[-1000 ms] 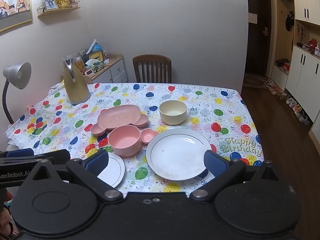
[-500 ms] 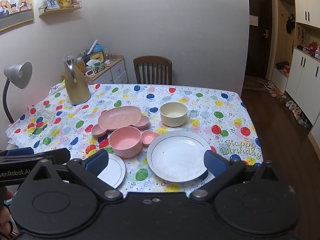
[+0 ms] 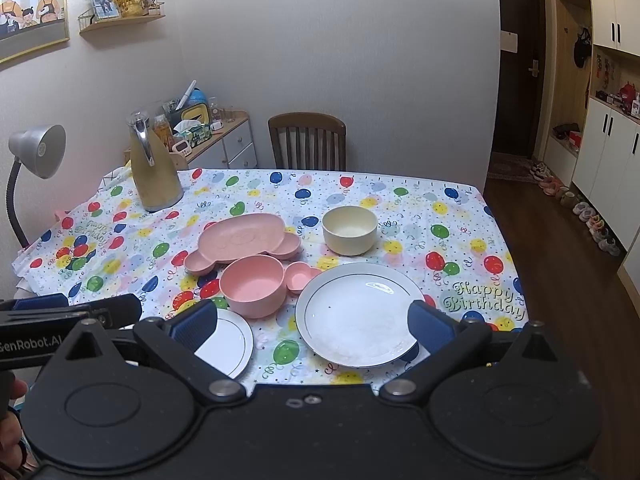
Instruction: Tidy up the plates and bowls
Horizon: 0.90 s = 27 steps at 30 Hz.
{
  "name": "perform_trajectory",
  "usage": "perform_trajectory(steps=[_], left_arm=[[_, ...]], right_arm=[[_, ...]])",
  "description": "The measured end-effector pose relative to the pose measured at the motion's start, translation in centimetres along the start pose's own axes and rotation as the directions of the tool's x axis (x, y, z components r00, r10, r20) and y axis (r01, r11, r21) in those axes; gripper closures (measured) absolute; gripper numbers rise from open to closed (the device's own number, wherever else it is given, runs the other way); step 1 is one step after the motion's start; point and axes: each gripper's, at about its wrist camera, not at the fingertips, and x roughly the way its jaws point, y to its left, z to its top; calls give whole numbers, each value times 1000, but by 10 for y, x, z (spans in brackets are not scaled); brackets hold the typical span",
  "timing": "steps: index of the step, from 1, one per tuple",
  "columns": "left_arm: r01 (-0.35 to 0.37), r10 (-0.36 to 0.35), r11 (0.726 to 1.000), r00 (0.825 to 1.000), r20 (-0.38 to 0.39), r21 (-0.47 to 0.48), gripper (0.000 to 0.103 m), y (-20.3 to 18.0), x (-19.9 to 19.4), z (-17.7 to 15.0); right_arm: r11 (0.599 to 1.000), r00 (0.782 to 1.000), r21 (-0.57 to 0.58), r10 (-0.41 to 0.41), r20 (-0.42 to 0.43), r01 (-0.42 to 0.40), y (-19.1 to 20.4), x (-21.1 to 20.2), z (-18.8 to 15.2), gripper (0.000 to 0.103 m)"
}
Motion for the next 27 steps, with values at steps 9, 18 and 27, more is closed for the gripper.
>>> perform_trajectory(steps=[9, 18, 27], left_arm=[[30, -32, 999, 998, 54, 40, 0, -2, 24, -2], [26, -27, 999, 999, 38, 22, 0, -29, 87, -9], [-10, 10, 1000, 1000, -24, 0, 0, -59, 161, -14]], right_arm=[[1000, 1000, 4, -1, 5, 1, -3, 8, 0, 1], [996, 998, -65, -68, -4, 67, -46, 63, -2, 1], [996, 996, -93, -24, -80, 17, -107, 139, -7, 5]])
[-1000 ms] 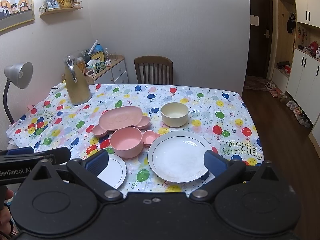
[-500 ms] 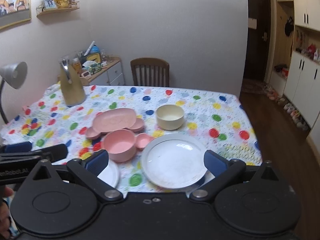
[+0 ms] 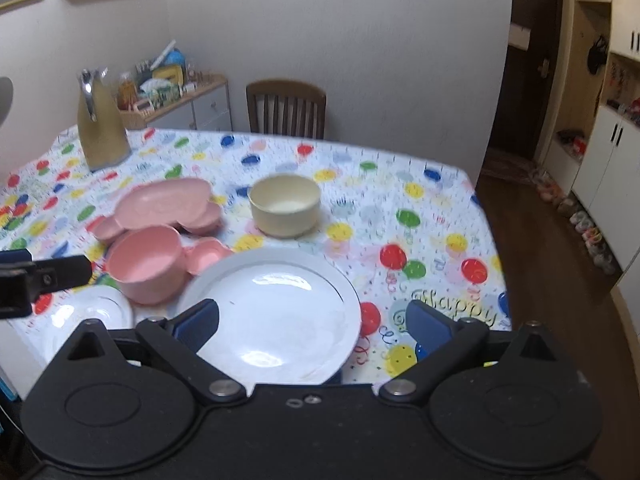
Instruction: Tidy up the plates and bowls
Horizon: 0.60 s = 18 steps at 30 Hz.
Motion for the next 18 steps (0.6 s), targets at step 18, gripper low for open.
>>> perform_trajectory(steps=[18], left_arm=[[-118, 111, 992, 983, -145, -36, 20, -16, 108, -19]], right_arm=[[997, 978, 10, 76, -193, -76, -50, 120, -9, 40]])
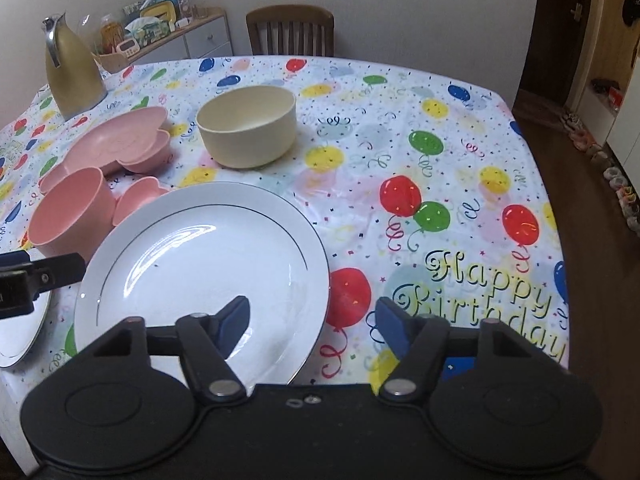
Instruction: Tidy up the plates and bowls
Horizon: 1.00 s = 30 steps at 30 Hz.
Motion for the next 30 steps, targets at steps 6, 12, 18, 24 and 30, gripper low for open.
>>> perform_trajectory(steps=[6, 12, 18, 24, 30], left_arm=[[14, -17, 999, 998, -57, -52, 45, 2, 16, 1], [59, -67, 994, 994, -89, -93, 65, 3, 23, 1], [71, -81, 993, 991, -105, -99, 73, 1, 26, 3], [78, -87, 993, 991, -103, -87, 74, 1, 25, 2], [118, -127, 990, 985, -121, -74, 74, -12, 20, -5]], right_arm=[[999, 999, 33, 23, -44, -22, -9, 16, 7, 61], [995, 994, 75, 73, -76, -67, -17, 25, 14, 78], [987, 987, 126, 117, -114, -102, -24, 31, 17, 90], [986, 984, 118, 129, -121, -115, -25, 31, 18, 92], [988, 984, 104, 123, -128, -110, -34, 22, 10, 92]])
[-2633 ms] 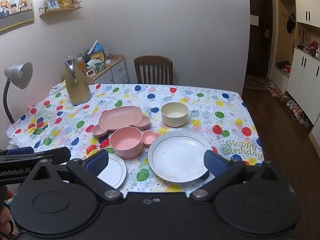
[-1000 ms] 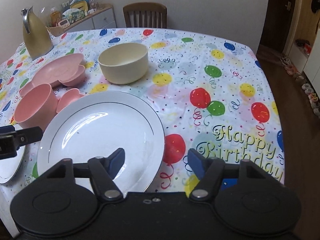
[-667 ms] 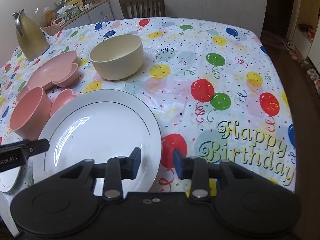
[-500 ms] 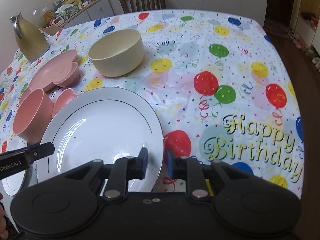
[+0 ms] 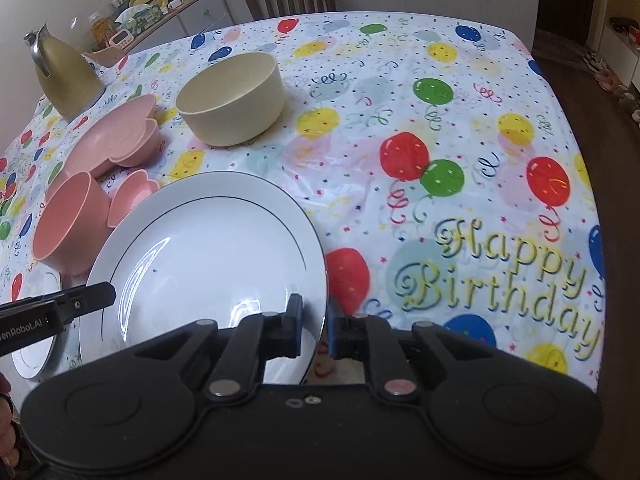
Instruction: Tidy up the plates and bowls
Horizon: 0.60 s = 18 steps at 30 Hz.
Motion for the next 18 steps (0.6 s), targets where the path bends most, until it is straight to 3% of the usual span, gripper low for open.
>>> perform_trajectory(steps=[18], left_arm=[[120, -109, 987, 989, -98, 107, 74, -56, -10, -33]], right_arm=[[992, 997, 98, -72, -12, 73, -56, -55, -55, 92]])
